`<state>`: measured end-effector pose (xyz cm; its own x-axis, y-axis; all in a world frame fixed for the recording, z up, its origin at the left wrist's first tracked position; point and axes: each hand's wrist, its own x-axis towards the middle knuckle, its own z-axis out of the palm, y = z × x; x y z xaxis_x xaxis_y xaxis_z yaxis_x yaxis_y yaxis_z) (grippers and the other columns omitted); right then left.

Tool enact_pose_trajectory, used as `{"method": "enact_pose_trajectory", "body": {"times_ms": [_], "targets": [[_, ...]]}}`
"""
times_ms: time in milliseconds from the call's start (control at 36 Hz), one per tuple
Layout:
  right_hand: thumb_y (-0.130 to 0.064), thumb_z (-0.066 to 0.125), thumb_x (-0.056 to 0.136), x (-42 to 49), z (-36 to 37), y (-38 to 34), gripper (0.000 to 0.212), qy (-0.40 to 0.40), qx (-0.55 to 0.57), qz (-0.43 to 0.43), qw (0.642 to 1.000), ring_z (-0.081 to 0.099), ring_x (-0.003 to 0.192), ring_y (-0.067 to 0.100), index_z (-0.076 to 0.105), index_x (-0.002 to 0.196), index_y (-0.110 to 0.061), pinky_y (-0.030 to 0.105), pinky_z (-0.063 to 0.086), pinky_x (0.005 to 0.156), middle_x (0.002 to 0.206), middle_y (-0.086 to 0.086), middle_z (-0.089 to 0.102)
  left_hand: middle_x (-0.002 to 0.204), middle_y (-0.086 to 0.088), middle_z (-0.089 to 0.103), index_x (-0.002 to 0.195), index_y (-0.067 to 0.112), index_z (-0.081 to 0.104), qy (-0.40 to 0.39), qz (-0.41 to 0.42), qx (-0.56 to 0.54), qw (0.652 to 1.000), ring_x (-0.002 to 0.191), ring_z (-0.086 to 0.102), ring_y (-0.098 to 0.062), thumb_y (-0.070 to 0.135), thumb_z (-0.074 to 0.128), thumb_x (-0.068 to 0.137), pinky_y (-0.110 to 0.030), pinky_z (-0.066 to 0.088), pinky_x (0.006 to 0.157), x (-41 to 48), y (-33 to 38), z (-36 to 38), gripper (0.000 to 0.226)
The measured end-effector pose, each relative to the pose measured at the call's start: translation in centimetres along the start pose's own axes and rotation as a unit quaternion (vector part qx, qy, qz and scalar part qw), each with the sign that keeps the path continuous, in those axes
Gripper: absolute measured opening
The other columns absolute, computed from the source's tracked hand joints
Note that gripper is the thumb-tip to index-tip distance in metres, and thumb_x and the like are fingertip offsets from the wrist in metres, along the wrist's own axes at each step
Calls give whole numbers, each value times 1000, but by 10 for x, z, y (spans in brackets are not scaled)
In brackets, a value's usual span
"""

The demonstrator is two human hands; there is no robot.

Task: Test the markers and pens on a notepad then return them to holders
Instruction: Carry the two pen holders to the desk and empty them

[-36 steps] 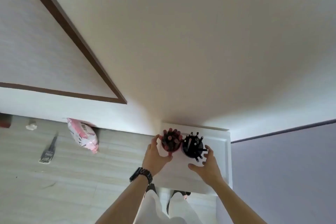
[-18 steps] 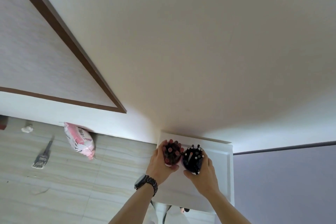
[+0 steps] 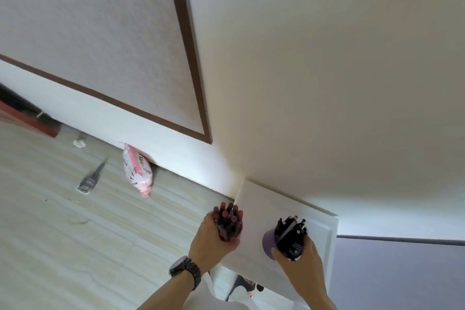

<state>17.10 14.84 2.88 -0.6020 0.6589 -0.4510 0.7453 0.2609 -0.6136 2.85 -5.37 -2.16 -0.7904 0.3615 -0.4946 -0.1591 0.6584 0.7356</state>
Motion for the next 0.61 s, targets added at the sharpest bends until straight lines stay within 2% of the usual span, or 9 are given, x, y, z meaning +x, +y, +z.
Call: {"method": "enact_pose_trajectory", "body": {"times_ms": [111,194,250,306,361,417,472,528,611], "targets": [[-42,92,63,-22,-3,10,93,-23,-35,-5,999,61,117,25,51,143,-18,38,49,99,131,3,62,136,20,52,143,32,38,56,-27,-32,998,124,52,2,53,83,65,-28,47,102,-51,-42,-22,92],[-30,98,56,-43,3,8,93,-43,-49,-24,998,64,113,30,57,139,-12,41,52,98,126,10,67,122,12,62,125,28,56,57,-87,-66,992,116,60,-10,45,82,70,-39,52,96,-81,-67,-35,63],[-24,99,53,-55,7,2,90,-73,-64,-29,995,65,114,33,61,134,-9,44,51,99,123,14,69,110,10,65,113,30,60,101,-140,-79,982,106,64,-11,48,82,68,-39,55,86,-109,-87,-39,53],[-21,99,52,-64,12,-2,85,-122,-74,-50,988,65,113,34,65,128,-8,45,51,98,119,15,69,101,21,65,107,41,54,198,-223,-96,950,92,64,4,62,83,58,-22,54,72,-144,-103,-35,61],[-26,98,53,-70,16,-4,75,-190,-83,-85,975,67,109,30,68,120,-14,43,53,93,112,9,71,88,29,63,92,46,48,292,-298,-112,902,73,62,13,71,77,51,-10,46,57,-180,-113,-30,56],[-37,95,54,-74,21,-5,63,-253,-99,-128,954,68,101,19,69,110,-24,40,55,85,105,-2,72,78,27,66,85,44,52,334,-336,-151,867,63,62,10,66,74,54,-13,47,52,-210,-117,-24,44],[-48,90,55,-76,28,-8,49,-298,-125,-172,931,69,84,3,69,96,-31,33,55,69,90,-12,72,70,23,68,80,41,59,346,-361,-185,846,58,62,8,56,77,56,-13,46,47,-241,-126,-18,33],[-51,86,57,-77,39,-13,44,-336,-157,-201,907,69,75,-1,68,92,-31,28,53,60,83,-16,72,66,22,67,72,31,59,373,-392,-212,814,56,62,8,53,82,56,-9,41,41,-276,-136,-10,36],[-61,84,56,-76,60,-20,47,-356,-223,-232,877,68,70,-1,68,89,-32,30,53,58,80,-17,73,63,19,69,70,26,61,388,-438,-263,767,55,64,2,53,84,55,-14,45,42,-319,-153,6,39]]}}
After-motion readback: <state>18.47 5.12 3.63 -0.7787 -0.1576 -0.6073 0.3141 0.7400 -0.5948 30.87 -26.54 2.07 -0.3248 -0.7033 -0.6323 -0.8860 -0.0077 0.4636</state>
